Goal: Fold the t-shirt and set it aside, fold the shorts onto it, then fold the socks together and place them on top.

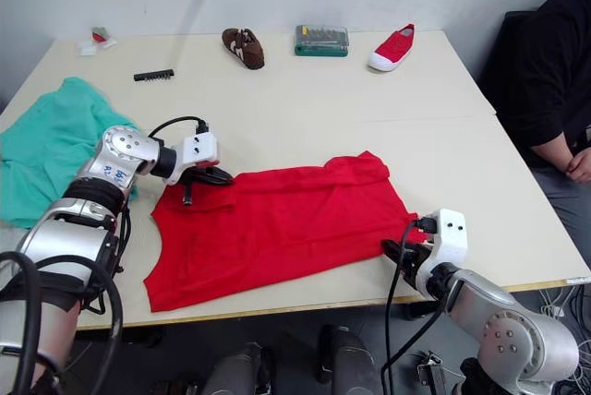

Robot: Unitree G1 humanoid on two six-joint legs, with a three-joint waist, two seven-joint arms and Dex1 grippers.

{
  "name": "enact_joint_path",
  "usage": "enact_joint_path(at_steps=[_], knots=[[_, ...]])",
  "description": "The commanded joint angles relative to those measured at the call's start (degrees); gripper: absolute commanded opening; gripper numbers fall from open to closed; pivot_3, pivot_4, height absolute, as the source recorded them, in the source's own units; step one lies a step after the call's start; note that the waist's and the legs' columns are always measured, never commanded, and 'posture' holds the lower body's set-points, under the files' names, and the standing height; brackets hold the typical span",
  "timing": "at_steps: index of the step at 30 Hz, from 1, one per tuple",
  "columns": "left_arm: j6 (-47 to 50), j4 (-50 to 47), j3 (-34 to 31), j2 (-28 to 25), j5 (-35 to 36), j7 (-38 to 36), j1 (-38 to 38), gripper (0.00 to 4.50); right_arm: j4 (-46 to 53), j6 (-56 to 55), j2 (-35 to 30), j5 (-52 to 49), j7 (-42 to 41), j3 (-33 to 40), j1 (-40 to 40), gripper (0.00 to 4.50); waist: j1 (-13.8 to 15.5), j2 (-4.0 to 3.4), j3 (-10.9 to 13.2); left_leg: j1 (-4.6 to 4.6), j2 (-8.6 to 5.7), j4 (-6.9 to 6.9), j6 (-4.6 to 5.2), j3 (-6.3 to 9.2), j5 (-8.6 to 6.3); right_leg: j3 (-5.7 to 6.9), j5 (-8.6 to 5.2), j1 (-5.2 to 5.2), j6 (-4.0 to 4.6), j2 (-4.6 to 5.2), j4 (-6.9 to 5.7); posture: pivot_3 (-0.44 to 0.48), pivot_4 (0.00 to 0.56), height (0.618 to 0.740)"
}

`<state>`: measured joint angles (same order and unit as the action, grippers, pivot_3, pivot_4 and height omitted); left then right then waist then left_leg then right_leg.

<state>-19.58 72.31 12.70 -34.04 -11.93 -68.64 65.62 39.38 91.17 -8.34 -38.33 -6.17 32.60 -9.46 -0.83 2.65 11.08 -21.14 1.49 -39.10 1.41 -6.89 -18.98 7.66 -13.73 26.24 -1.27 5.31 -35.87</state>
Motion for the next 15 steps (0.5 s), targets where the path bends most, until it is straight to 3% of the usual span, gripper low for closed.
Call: enact_joint_path(at_steps=[1,2,6,10,15], knots=[[-0.3,-0.9,-0.3,-0.9,0.1,-2.9,-2.9,0.00,-4.5,1.3,-1.0,-0.6,0.0,-0.9,-1.3,0.34,-0.5,-0.01,0.0,0.00,0.00,0.01,0.00,0.00,0.00,0.00,0.00,0.00,0.00,0.00,0.00,0.000,0.150,0.740],[-0.2,-1.4,-0.7,-1.3,0.5,-3.4,-3.6,0.00,-5.8,1.3,-1.7,-0.2,-0.3,-1.2,-2.4,0.01,-0.7,-0.02,0.0,0.01,0.01,0.02,0.00,0.01,0.00,0.01,-0.01,0.00,0.01,0.00,0.00,0.000,0.150,0.740],[0.1,-3.4,-1.9,-2.5,1.5,-4.6,-6.0,0.00,-10.2,1.3,-3.5,1.3,-1.4,-2.3,-6.3,0.01,-1.0,-0.08,-0.1,0.04,-0.01,0.02,0.00,-0.02,0.00,-0.02,-0.01,-0.02,0.01,0.01,0.00,0.000,0.150,0.740],[2.2,-7.1,-4.0,-4.3,3.9,-5.7,-9.5,0.00,-19.1,-3.3,-6.3,3.3,-3.6,-7.9,-11.9,0.01,-1.5,-0.10,-0.1,0.11,0.01,0.02,0.00,-0.06,0.00,-0.05,-0.01,-0.07,0.01,0.01,-0.01,0.000,0.150,0.740],[9.6,-19.0,-6.8,-6.3,8.7,-7.6,-17.4,0.00,-34.4,-14.0,-9.9,7.6,-7.2,-15.8,-21.0,0.01,-2.6,-0.21,-0.1,0.19,0.04,0.04,-0.04,-0.07,0.00,-0.04,-0.01,-0.12,0.01,0.00,-0.03,0.000,0.150,0.740]])
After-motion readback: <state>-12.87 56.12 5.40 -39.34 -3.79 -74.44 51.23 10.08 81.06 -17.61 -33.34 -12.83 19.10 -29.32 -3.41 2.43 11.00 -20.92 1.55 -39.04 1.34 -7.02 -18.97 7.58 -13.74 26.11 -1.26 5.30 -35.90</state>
